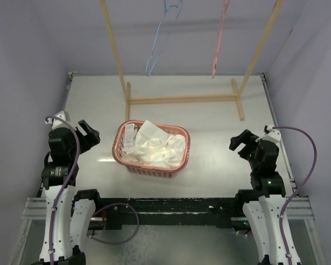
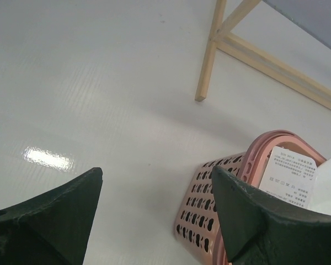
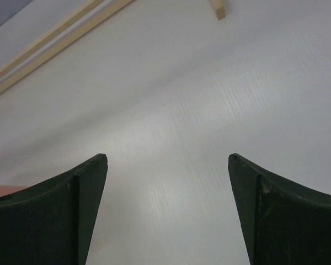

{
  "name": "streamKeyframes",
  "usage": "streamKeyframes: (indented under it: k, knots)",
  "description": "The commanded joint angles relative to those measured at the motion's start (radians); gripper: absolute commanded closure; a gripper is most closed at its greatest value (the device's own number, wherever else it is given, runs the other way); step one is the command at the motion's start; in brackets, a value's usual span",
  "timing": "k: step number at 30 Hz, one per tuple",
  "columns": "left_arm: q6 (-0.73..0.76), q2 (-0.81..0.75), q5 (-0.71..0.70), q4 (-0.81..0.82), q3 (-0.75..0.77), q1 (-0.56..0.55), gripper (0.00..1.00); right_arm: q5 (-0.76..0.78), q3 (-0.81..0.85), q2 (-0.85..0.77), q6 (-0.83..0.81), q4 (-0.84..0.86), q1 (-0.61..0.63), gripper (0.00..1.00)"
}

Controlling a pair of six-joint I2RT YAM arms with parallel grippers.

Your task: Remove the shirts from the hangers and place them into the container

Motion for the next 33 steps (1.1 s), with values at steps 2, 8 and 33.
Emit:
streamKeyframes:
  k: [2, 8, 33]
  knots:
    - [-0.046, 0.011, -0.043, 0.02, 0.044, -0.024, 0.16, 0.05, -0.018, -0.04, 0.006, 0.022, 0.0, 0.08]
    - [-0.073, 0.013, -0.104, -0.025, 0.078, -0.033, 0.11, 0.062, -0.014, -0.017, 0.018, 0.013, 0.0, 0.09]
    - [-0.068, 0.002, -0.114, -0.034, 0.077, -0.034, 0.12, 0.045, -0.02, 0.004, 0.024, 0.025, 0.0, 0.09]
